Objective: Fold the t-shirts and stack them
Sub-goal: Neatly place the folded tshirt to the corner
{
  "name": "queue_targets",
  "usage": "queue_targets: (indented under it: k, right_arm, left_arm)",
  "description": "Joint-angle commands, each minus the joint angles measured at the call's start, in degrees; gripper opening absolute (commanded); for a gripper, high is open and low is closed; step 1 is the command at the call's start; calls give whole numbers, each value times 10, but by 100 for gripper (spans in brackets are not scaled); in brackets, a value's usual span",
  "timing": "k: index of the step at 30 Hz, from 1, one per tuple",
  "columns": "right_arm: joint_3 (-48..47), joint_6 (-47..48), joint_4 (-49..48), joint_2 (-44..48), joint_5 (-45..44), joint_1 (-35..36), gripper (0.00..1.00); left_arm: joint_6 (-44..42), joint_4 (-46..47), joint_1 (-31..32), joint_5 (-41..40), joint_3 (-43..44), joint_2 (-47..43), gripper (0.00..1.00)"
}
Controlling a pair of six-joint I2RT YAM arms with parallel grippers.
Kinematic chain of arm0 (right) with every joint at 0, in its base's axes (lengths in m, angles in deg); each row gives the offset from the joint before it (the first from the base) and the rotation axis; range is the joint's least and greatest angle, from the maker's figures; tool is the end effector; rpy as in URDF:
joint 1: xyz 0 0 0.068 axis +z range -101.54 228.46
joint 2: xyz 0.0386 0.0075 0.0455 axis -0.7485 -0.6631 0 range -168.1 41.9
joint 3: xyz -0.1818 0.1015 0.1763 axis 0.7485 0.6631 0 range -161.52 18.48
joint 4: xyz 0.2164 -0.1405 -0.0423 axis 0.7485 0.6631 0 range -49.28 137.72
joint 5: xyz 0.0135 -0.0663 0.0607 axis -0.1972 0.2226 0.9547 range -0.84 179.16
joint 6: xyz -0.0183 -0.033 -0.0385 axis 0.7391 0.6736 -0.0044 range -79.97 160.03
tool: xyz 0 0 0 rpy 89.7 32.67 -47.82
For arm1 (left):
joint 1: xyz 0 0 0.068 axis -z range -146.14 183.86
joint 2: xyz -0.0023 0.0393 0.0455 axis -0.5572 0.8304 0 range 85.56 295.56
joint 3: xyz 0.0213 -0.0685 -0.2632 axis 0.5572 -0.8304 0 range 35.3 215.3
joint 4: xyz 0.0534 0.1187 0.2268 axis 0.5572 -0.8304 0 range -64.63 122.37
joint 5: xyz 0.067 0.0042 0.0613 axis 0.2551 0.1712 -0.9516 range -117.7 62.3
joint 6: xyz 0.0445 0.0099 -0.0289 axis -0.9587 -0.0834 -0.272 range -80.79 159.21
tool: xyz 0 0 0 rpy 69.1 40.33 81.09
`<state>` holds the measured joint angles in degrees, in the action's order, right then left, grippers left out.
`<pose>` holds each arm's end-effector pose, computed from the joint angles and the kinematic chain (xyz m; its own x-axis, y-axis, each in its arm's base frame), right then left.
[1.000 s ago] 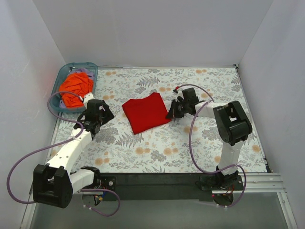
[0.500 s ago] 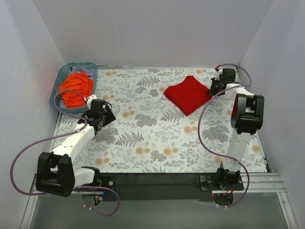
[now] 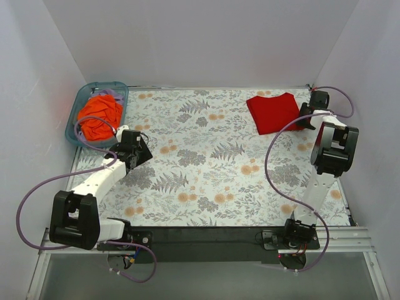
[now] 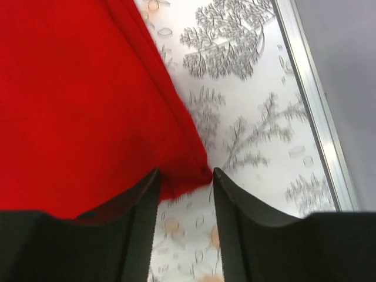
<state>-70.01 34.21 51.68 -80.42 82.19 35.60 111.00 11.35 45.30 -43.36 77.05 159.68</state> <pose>0.4628 -0.1100 0.1731 -0.6523 0.2522 -0.7148 0.3729 0.9278 -0.0130 0.2484 -0.0403 0.2000 -0.2773 -0.8772 -0.3920 -0.7370 0.4560 -0.4989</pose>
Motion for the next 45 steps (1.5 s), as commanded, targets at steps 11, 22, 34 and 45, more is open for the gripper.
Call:
queue_targets:
  k: [11,22,34,45]
  right_arm:
    - [110,97,-28,158,-24,183,67]
    - [76,157,-20,89,-80,257,63]
    - [36,207,-12,12,-141,287,54]
    - [-26,279,-21,-61,-266,292,1]
  left_arm:
    - [-2,0,-1,7,13,-58,62]
    - [-2,1,-1,21,15,-60,61]
    - [-5,0,-1,20,17,-38,62]
    - [-6,-4,-1,16,17,-14,62]
